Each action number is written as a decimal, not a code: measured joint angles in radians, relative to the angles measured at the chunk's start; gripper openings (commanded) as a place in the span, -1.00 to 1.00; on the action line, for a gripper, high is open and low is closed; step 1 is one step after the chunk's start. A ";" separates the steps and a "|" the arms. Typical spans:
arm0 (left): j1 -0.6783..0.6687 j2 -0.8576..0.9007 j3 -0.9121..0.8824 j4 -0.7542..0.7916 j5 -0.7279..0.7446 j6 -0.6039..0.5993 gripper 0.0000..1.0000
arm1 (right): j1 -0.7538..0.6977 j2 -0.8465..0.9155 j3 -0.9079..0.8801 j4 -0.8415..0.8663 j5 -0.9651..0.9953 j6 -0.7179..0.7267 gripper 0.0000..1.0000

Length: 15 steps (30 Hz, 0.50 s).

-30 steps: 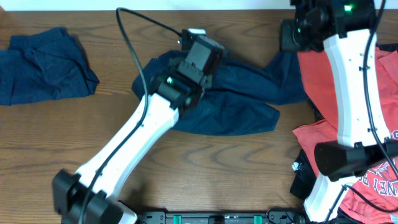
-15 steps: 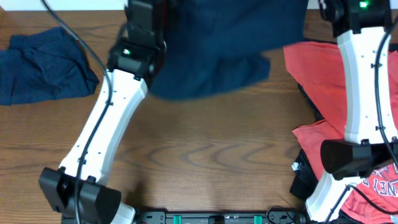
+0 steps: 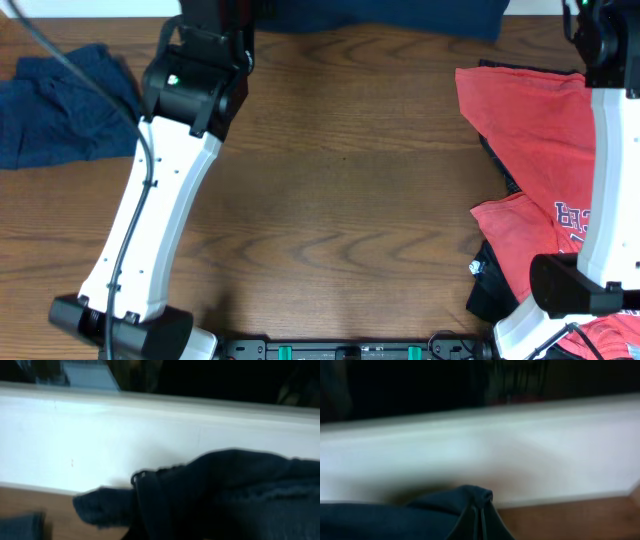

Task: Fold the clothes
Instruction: 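Lower the shirt onto the table center and release both grippers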

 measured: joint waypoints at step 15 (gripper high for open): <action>0.003 0.177 -0.010 -0.500 0.227 -0.217 -0.88 | 0.013 0.222 -0.008 -0.522 -0.077 0.004 -0.97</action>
